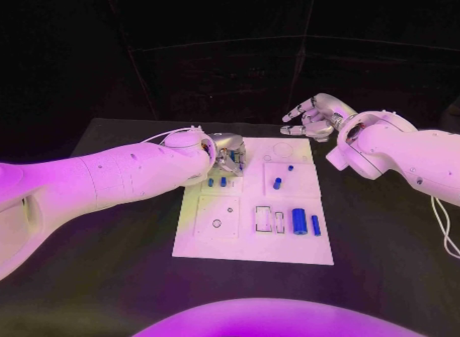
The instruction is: Assemble the parts on the task board
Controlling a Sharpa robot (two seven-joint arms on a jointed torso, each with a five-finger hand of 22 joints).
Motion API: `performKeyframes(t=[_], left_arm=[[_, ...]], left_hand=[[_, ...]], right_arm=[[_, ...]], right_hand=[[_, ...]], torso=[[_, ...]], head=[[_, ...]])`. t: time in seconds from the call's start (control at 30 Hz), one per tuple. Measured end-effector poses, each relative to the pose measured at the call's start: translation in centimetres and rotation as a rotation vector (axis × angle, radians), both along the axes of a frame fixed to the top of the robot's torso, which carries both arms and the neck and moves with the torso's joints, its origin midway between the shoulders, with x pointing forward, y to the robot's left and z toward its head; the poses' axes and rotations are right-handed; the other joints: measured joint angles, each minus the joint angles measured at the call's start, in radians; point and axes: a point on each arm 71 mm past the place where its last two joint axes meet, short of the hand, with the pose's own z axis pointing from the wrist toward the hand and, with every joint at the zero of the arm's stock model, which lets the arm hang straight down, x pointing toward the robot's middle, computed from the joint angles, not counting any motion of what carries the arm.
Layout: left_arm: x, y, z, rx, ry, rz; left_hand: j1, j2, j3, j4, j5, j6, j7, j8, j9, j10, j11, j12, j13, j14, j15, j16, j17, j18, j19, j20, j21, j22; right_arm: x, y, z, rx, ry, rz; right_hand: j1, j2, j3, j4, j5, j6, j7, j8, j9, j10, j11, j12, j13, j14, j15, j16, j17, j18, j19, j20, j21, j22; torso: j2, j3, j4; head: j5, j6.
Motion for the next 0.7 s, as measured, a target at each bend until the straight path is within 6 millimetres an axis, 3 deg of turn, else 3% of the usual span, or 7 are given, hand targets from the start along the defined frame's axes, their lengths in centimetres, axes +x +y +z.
performKeyframes(t=[0.23,0.7], left_arm=[[0.11,-0.14,0.08,0.013,0.010,0.009],[-0.10,0.38,0.03,-0.010,-0.007,0.014]], left_hand=[[0.000,0.000,0.029,-0.013,0.000,0.004,0.004,-0.014,-0.001,0.004,0.004,-0.014,0.000,0.000,0.000,0.004,-0.005,0.000,0.000,0.000,0.006,0.007],[-0.013,0.000,0.185,-0.076,-0.008,0.066,0.009,-0.032,0.000,0.080,0.003,-0.046,-0.002,0.001,-0.001,0.023,-0.003,0.000,0.000,0.000,0.052,0.059]], right_arm=[[-0.01,0.01,0.00,0.000,0.000,0.000],[0.01,0.11,0.00,0.001,-0.001,0.003]], right_hand=[[0.000,0.000,0.000,0.000,0.000,0.000,0.000,0.000,0.000,0.000,0.000,0.000,0.000,0.000,0.000,0.000,0.000,0.000,0.000,0.000,0.000,0.000],[0.000,0.000,0.000,0.000,0.000,0.000,0.000,0.000,0.000,0.000,0.000,0.000,0.000,0.000,0.000,0.000,0.000,0.000,0.000,0.000,0.000,0.000]], torso=[[0.000,-0.0003,0.0000],[-0.001,-0.0010,0.0012]], head=[[-0.001,-0.001],[0.000,-0.003]])
